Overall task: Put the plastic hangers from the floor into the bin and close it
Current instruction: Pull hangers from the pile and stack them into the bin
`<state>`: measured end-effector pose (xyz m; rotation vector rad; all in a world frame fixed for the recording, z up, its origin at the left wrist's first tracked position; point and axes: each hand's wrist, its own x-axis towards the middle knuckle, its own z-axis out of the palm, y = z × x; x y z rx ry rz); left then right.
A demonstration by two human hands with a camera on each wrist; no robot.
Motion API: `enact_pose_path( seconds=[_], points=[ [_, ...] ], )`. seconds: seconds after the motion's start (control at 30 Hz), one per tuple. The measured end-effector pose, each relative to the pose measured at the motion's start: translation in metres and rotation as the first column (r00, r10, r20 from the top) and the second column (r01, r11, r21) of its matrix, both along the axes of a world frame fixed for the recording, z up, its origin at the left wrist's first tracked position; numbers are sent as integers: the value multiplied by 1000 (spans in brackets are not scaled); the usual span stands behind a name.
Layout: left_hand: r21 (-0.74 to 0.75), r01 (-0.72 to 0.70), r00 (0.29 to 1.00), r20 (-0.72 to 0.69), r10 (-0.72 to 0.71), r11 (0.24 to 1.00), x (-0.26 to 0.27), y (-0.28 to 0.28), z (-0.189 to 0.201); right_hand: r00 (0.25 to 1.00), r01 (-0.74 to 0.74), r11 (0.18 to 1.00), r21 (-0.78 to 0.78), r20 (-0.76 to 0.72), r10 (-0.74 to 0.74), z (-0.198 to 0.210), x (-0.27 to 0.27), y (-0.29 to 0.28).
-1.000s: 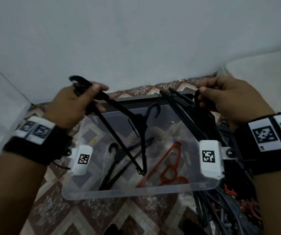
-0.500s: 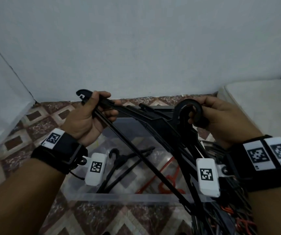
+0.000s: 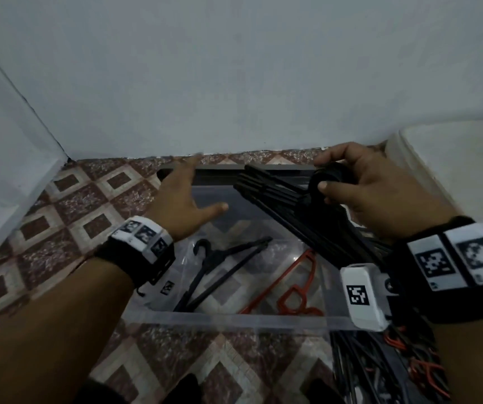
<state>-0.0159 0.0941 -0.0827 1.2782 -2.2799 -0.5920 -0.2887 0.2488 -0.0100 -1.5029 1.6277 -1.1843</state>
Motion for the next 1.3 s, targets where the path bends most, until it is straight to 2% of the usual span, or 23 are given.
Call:
enact_pose_path(
  seconds=[0.03,0.07,0.13,0.2,0.27,0.33,0.4,0.53,0.63,0.73,0.83,0.87,0.93,0.97,1.0,1.07,1.13,1.2,1.27,1.3],
  points=[
    [-129,134,988,91,-123,983,-3,4,-1,995,1,1000,8,-101,-1,-1,4,0],
    [-175,239,965,149,-214,955,-7,9,-3,983,1,1000,1,-181,-1,-2,10,1],
    [-162,359,921,219,-321,919,-20,16,-10,960,-18,999,-31,-281,9,-1,21,2],
    [-186,429,872,342,-352,884,-33,24,-21,953,-62,997,-42,-300,47,0,28,4],
    [-231,468,831,442,-337,853,-40,31,-29,976,-133,991,-24,-175,127,0,31,5],
    [-307,472,844,428,-323,826,-42,34,-32,980,-189,982,-9,-69,188,1,31,7],
    [-358,475,860,381,-338,804,-42,35,-29,978,-208,978,-12,-28,208,1,29,6],
    [-281,516,849,295,-439,809,-41,36,-24,970,-199,980,-27,134,201,1,18,5],
    [-220,481,864,282,-417,849,-41,38,-20,972,-165,986,-37,164,169,0,6,7],
    [-222,440,876,319,-362,870,-39,32,-15,985,-79,996,-46,151,85,0,-4,5],
    [-146,325,920,277,-277,934,-28,20,-13,982,177,978,-108,92,-167,-1,-19,6],
    [-115,266,939,254,-230,957,-22,14,-12,952,305,940,-153,63,-299,0,-25,8],
    [-87,132,973,203,-112,987,-11,4,-9,845,530,827,-186,33,-534,-1,-39,12],
    [-71,64,985,167,-52,995,-7,1,-4,802,593,793,-144,11,-597,-2,-45,14],
    [-43,8,992,123,-2,999,-5,0,-1,803,593,803,-58,-22,-595,-4,-48,14],
    [78,-41,999,-24,43,996,-8,4,7,915,400,900,173,-16,-404,-10,-46,12],
    [294,35,949,-309,61,955,-21,20,16,984,136,947,290,75,-164,-12,-28,11],
    [454,171,867,-490,85,875,-38,40,26,991,-42,970,241,133,10,-9,-7,9],
    [562,410,746,-660,90,718,-53,64,32,945,-215,967,137,281,170,-2,15,7],
    [560,529,683,-727,71,637,-58,76,34,908,-287,954,83,342,243,0,25,7]
  ],
)
